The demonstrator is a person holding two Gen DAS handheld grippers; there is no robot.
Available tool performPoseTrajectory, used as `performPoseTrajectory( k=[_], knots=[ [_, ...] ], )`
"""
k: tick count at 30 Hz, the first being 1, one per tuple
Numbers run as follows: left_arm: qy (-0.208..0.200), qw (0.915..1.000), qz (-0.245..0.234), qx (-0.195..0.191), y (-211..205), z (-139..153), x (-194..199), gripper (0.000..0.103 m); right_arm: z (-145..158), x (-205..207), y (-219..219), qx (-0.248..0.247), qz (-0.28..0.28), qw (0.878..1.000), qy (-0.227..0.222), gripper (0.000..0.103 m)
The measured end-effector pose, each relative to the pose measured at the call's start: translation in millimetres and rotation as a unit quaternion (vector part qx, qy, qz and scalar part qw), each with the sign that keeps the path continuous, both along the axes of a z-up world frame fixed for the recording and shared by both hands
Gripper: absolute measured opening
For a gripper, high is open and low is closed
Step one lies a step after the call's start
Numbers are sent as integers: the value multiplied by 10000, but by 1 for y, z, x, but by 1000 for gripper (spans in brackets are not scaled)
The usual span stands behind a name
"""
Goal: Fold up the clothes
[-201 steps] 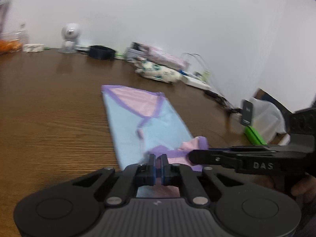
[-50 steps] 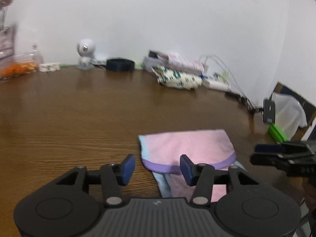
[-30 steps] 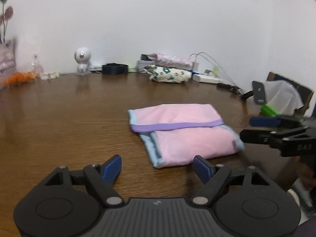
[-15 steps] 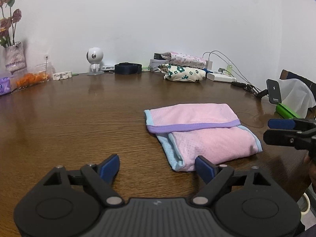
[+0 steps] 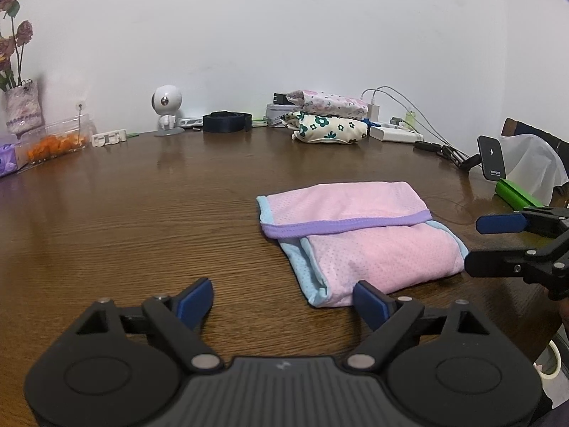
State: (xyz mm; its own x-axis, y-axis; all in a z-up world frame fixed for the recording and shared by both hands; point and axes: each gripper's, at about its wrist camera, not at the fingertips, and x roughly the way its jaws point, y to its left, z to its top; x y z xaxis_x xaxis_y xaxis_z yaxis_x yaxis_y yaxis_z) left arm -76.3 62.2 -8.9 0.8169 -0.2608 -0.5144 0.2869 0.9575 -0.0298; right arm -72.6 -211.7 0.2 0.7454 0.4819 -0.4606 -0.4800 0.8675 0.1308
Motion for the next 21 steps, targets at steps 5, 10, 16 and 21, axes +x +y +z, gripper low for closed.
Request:
performPoseTrajectory(
  k=[5,10,16,21],
  knots=[
    [31,10000,-63,-12,-1,0,1,89,0,1,-1,1,19,10000,47,103],
    [65,9999,-121,-22,-2,0,2,96,-1,4,-1,-17,77,9999,138,103],
    [106,9998,-192,-34,-3,0,4,103,-2,6,-2,42,82,9997,210,103],
    [112,9997,-178,112,-8,-1,4,103,-3,8,-1,18,82,9996,268,103]
  ],
)
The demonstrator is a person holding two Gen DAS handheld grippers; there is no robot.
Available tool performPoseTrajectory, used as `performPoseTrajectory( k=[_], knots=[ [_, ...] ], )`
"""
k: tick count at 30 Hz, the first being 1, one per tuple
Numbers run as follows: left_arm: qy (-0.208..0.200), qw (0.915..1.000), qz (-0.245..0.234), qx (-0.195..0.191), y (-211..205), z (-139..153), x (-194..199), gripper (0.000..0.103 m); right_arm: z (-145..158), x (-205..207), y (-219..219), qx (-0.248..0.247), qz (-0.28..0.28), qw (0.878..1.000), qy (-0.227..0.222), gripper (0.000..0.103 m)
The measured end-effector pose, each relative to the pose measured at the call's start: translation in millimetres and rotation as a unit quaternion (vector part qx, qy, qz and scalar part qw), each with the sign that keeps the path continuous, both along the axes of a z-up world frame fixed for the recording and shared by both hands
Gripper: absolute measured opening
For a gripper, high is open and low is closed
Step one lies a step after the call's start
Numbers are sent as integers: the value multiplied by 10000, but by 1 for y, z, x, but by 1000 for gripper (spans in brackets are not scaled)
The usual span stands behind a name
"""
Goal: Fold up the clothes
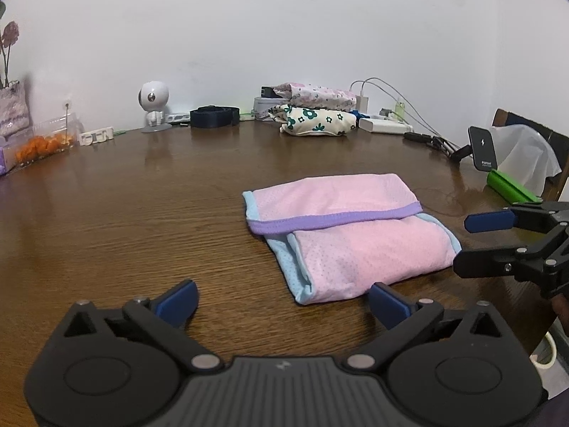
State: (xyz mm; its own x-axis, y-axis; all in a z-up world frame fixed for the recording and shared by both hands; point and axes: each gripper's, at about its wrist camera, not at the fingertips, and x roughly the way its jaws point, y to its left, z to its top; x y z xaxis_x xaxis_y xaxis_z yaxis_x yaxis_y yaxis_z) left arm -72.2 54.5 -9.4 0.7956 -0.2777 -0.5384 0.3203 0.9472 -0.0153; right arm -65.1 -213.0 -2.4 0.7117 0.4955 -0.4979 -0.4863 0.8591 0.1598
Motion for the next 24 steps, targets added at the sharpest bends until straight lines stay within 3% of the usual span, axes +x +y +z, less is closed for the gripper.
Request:
performPoseTrajectory(
  k=[24],
  knots=[
    [-3,9997,144,195,-3,-1,-2,103,-1,2,-3,66,-110,9999,34,103]
  ],
)
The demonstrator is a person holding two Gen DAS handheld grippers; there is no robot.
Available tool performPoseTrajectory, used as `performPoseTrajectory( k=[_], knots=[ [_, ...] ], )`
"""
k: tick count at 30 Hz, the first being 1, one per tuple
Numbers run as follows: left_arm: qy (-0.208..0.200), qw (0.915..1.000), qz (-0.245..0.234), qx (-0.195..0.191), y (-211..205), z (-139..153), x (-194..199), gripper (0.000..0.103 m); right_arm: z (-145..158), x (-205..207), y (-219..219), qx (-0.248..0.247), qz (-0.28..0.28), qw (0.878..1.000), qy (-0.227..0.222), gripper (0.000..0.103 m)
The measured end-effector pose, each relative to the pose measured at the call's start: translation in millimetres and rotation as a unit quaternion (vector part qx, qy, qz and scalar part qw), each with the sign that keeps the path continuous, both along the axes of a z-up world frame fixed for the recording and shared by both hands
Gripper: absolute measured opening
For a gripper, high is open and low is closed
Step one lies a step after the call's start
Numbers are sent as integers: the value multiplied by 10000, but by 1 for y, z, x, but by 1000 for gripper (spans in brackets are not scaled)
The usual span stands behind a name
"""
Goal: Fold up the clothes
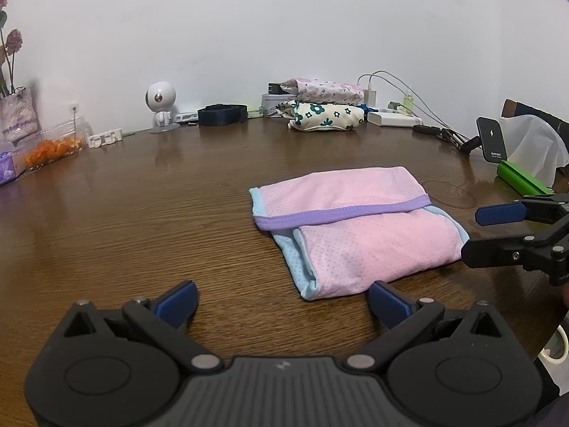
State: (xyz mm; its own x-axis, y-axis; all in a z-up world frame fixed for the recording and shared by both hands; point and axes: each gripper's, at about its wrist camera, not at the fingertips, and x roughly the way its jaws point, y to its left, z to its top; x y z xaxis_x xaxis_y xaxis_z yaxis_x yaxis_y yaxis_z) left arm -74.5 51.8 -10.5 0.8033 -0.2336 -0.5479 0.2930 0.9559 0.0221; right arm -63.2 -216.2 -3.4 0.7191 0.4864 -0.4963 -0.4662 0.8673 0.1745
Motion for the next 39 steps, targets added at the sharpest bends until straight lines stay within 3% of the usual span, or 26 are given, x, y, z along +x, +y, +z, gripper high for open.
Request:
performPoseTrajectory(
  k=[39],
  knots=[
    [-13,10000,-50,-29,-2,1,-1,103,0,-2,-3,222,-118,9997,19,103]
  ],
)
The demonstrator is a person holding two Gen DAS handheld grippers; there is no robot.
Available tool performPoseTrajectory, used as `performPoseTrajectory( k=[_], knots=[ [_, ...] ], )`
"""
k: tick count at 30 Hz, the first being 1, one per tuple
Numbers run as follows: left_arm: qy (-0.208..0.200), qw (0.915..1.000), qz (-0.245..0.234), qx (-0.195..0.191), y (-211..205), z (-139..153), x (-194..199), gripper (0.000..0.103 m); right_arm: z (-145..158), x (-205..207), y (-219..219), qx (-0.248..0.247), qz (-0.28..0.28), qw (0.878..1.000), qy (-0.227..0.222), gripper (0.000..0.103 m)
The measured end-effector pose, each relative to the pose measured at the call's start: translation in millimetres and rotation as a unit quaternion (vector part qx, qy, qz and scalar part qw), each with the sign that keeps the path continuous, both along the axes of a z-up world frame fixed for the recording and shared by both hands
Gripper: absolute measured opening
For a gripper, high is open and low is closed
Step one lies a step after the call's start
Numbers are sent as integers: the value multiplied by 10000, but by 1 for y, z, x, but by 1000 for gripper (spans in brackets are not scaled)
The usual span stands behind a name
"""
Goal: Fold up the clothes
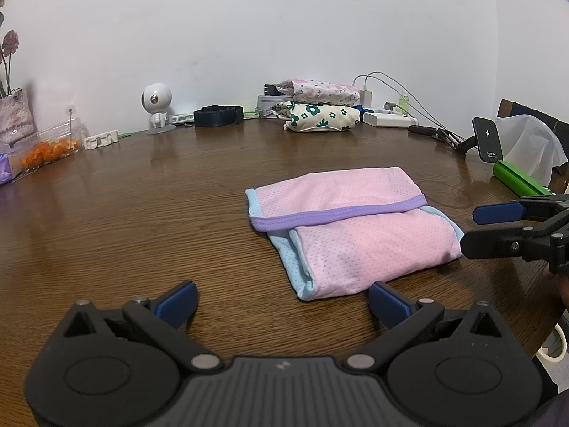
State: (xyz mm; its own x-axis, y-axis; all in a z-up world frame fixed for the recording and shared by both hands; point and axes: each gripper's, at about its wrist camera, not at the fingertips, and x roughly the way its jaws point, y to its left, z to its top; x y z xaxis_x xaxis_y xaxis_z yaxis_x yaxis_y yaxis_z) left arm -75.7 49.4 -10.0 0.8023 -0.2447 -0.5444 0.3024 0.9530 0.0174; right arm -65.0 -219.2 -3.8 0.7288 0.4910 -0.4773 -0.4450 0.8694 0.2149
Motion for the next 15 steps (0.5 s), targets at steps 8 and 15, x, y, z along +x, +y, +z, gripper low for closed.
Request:
performPoseTrajectory(
  k=[8,15],
  knots=[
    [1,10000,-10,-6,0,0,1,103,0,1,-1,21,-1,10000,2,103],
    [-3,10000,-24,-16,0,0,0,103,-1,1,-1,65,-23,10000,15,103]
  ],
)
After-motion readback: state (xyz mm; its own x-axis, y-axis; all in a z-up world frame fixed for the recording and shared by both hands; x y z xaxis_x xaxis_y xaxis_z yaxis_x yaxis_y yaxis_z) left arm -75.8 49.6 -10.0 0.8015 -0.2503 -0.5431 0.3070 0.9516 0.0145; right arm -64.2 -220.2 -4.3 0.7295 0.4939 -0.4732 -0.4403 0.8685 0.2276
